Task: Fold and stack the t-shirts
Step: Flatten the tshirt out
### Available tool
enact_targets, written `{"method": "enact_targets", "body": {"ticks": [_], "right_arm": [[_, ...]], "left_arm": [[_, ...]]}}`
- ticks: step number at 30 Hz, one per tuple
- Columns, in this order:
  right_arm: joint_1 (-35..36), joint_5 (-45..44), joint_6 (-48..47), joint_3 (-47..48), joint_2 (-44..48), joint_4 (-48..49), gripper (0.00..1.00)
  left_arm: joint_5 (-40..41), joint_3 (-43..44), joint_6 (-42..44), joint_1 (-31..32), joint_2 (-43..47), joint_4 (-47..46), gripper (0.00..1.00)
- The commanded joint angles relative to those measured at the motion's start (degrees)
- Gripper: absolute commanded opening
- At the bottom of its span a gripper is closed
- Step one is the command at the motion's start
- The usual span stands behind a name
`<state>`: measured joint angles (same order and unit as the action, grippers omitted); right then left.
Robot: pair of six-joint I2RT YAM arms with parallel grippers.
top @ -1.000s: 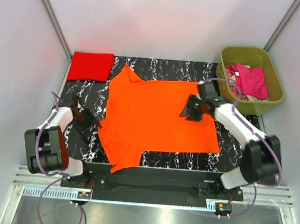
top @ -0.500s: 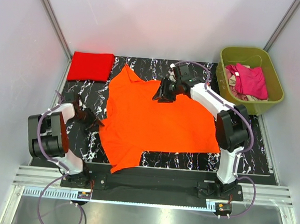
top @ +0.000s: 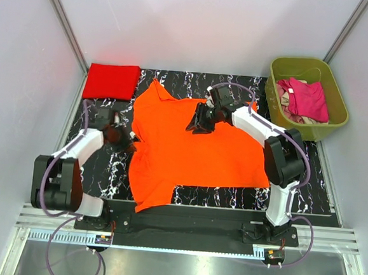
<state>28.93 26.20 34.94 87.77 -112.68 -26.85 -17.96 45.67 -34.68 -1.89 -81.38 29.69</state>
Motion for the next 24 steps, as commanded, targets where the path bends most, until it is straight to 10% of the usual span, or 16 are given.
{"method": "enact_targets", "body": {"ticks": [1,8,9,10,14,24], "right_arm": [[-0.4,-1.0,0.2,-3.6,6.2,0.7,0.45],[-7.2,-3.0,1.0,-14.5,14.2,0.8,0.47],[-8.3,-2.7,0.0,-15.5,15.2,0.7,0.47],[-8.4,-2.4,-0.6,-16.7,15.6,0.7,0.47],[-7.3,1.5,-1.7,-17.5,15.7,1.1,0.47],[-0.3,8.9,-3.8,-6.0,3.0,5.8,0.59]], "left_arm": [[7.7,5.1,-3.8,9.8,3.8,-0.6,0.00],[15.5,22.9,-2.2,32.5,-13.2,4.3,0.09],[17.1,28.1,-1.5,33.7,-16.0,6.7,0.15],[17.7,28.9,-0.8,34.3,-15.7,7.9,0.45],[19.6,24.4,2.9,30.0,-7.8,5.6,0.76],[2.1,21.2,7.7,6.1,-11.7,-1.8,0.54]]}}
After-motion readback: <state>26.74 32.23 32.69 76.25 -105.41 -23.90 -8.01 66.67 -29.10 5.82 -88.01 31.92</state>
